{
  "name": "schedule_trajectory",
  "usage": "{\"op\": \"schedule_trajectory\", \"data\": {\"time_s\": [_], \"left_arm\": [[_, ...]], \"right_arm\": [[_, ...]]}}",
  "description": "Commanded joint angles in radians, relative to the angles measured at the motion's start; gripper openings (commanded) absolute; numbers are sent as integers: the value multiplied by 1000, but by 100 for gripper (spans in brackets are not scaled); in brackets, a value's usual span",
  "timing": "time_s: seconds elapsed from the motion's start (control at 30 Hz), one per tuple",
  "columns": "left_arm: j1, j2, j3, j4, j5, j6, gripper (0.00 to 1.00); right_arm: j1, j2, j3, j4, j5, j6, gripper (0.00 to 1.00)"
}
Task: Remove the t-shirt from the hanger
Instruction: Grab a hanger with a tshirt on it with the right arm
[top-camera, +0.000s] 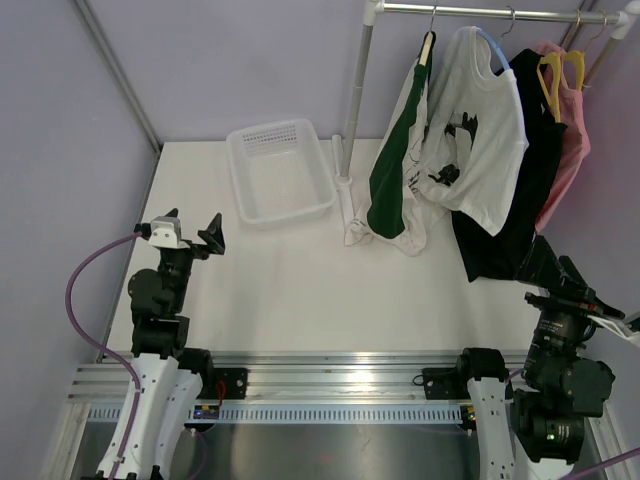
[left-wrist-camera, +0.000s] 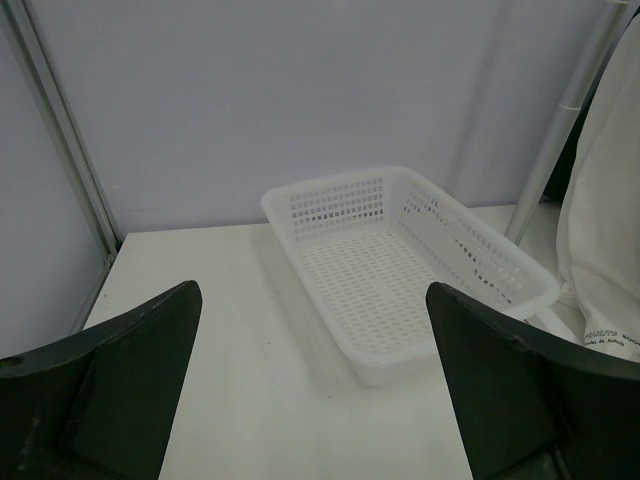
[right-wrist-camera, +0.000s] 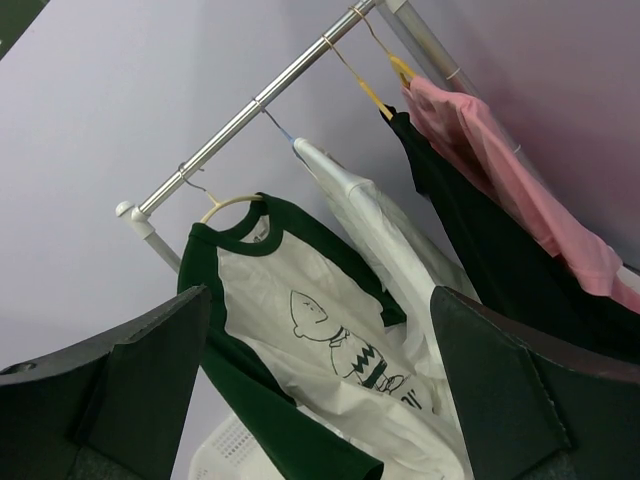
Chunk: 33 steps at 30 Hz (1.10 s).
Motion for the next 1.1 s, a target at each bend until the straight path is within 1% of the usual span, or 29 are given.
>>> {"op": "schedule_trajectory", "data": {"time_s": [0.0, 0.17, 0.27, 0.3, 0.33, 0.37, 0.4, 0.43, 0.47, 0.5, 0.53, 0.57, 0.63, 0.67, 0.77, 0.8, 0.93, 0.97, 1.03, 1.07], "left_arm": [[4, 7, -9, 61, -1, 8, 99], [4, 7, -9, 59, -1, 8, 99], [4, 7, -9, 60, 4, 8, 99], [4, 9, -9, 61, 7, 8, 99], [4, 11, -9, 61, 11, 8, 99], [4, 12, -7, 61, 13, 8, 99], [4, 14, -7, 61, 13, 8, 99], [4, 15, -7, 61, 13, 8, 99], [4, 17, -7, 59, 13, 14, 99], [4, 18, -6, 59, 13, 29, 99], [4, 18, -4, 59, 14, 33, 99], [4, 18, -6, 59, 17, 33, 99], [4, 18, -6, 60, 17, 33, 99], [4, 21, -6, 61, 17, 33, 99], [4, 30, -4, 62, 19, 33, 99], [4, 30, -3, 62, 19, 33, 99], [4, 41, -3, 65, 22, 34, 99], [4, 43, -3, 67, 22, 33, 99], [4, 46, -3, 67, 24, 34, 99], [4, 47, -3, 67, 24, 33, 99]], "right_arm": [[-3, 2, -15, 38, -20, 9, 99], [-3, 25, 5, 12, -23, -8, 99], [-3, 75, 2, 57, -104, -29, 99], [-3, 100, 5, 75, -217, -43, 99], [-2, 135, 11, 110, -293, -69, 100], [-3, 233, 46, 115, -371, -74, 99], [-2, 293, 66, 120, -516, -82, 99], [-3, 350, 80, 147, -580, -83, 99], [-2, 446, 86, 176, -632, -79, 99], [-2, 485, 77, 213, -683, -71, 99], [-2, 538, 65, 285, -683, -59, 98], [-3, 563, 48, 313, -675, -56, 98], [-2, 612, 53, 342, -662, -62, 98], [-2, 664, 69, 345, -686, -62, 97], [12, 724, 76, 376, -727, -54, 95], [24, 732, 76, 411, -724, -54, 95], [145, 763, 106, 393, -645, -123, 95], [226, 787, 126, 393, -620, -144, 95], [312, 841, 149, 393, -535, -204, 95], [381, 865, 174, 362, -477, -221, 95]]}}
